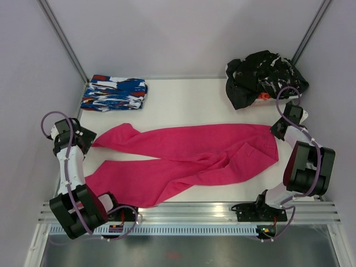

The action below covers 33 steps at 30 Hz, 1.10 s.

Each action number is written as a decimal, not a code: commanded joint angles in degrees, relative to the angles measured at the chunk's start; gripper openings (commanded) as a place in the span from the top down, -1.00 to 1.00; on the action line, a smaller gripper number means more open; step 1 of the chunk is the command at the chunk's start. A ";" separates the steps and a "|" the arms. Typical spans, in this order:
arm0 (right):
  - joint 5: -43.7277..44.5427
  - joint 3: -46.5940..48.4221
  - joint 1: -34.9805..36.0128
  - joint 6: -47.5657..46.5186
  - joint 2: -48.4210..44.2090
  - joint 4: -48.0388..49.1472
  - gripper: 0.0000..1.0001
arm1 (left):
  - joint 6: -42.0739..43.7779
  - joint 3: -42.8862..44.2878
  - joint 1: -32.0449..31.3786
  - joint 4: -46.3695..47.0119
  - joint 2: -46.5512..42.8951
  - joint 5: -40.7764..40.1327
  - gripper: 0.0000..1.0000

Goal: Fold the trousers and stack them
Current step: Flatten the trousers out

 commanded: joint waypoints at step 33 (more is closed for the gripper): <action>-8.87 -1.48 1.06 -2.11 -6.70 6.30 0.99 | -5.17 -1.92 9.73 33.22 10.30 23.10 0.95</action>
